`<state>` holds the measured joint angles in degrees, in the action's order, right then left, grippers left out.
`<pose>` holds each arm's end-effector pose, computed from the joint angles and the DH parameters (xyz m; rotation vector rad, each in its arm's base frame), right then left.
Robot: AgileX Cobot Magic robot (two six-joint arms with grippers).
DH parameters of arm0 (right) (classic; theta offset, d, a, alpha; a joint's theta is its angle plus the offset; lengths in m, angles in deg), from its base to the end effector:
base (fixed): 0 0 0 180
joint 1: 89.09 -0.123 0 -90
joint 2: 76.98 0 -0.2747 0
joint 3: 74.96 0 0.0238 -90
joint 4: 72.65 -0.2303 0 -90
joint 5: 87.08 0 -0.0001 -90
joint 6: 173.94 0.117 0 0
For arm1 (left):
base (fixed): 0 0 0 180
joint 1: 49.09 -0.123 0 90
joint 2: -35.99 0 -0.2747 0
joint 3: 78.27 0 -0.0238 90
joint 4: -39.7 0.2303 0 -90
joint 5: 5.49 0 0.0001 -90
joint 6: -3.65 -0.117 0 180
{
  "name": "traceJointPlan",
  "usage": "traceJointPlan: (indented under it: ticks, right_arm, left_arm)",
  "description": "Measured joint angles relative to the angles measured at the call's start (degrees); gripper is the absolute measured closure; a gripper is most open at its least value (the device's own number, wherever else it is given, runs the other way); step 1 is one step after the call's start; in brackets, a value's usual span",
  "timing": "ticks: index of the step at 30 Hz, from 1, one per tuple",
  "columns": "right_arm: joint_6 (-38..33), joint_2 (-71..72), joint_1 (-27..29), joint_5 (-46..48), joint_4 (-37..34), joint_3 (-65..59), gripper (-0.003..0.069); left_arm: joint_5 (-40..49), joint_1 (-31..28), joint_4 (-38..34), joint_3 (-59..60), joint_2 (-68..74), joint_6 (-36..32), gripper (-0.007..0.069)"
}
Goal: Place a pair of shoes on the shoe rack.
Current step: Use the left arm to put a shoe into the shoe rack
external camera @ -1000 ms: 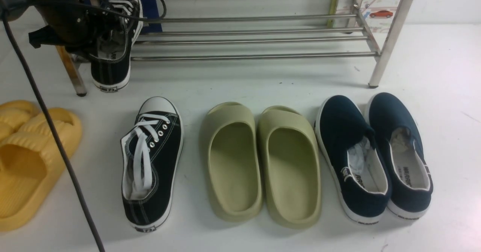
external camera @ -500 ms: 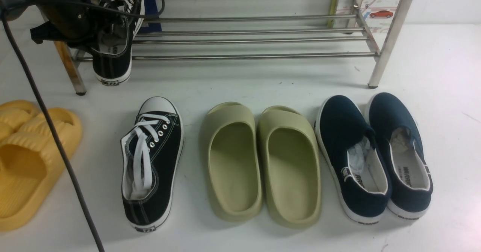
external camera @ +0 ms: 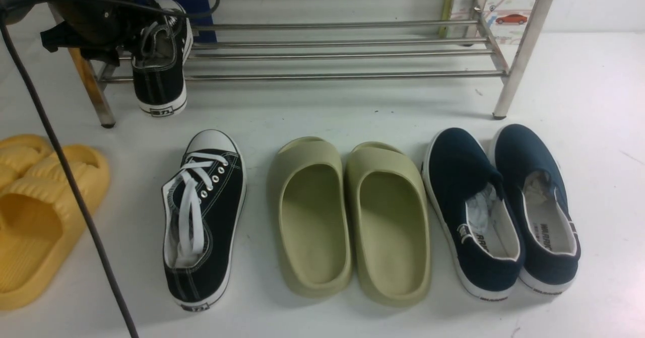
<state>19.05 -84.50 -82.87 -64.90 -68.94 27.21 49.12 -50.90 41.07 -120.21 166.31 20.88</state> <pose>0.0661 -0.0101 0.1661 0.2741 1.8558 0.0171 0.4773 0.0174 0.2693 -0.4040 2.4643 -0.0823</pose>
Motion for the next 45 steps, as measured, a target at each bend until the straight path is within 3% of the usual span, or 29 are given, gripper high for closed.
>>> traceJointPlan:
  ticks: [5, 10, 16, 20, 27, 32, 38, 45]
  right_arm:
    - [0.00, 0.00, 0.00, 0.00, 0.00, 0.00, 0.0412]
    - [0.00, 0.00, 0.00, 0.00, 0.00, 0.00, 0.0412]
    - [0.00, 0.00, 0.00, 0.00, 0.00, 0.00, 0.0412]
    - [0.00, 0.00, 0.00, 0.00, 0.00, 0.00, 0.0412]
    - [0.00, 0.00, 0.00, 0.00, 0.00, 0.00, 0.0412]
    - [0.00, 0.00, 0.00, 0.00, 0.00, 0.00, 0.0412]
    - [0.00, 0.00, 0.00, 0.00, 0.00, 0.00, 0.0412]
    - [0.00, 0.00, 0.00, 0.00, 0.00, 0.00, 0.0412]
  left_arm:
    - [3.16, -0.06, 2.26, -0.02, -2.43, -0.47, 0.0354]
    - [8.68, -0.06, 4.47, -0.02, -6.10, -0.85, 0.0442]
    - [15.59, -0.06, 6.02, 0.39, -10.33, -2.26, 0.0601]
    - [15.76, -0.06, 4.83, 6.43, -14.72, -2.53, 0.0638]
    - [1.13, 1.64, -3.07, 33.64, -29.65, -5.57, 0.0638]
    - [-17.14, 4.31, -10.93, 51.69, -31.53, -9.29, 0.0638]
    - [-25.91, 4.31, -12.19, 51.86, -25.35, -10.26, 0.0638]
    - [-26.21, 4.31, -12.79, 41.31, -16.56, -10.45, 0.0638]
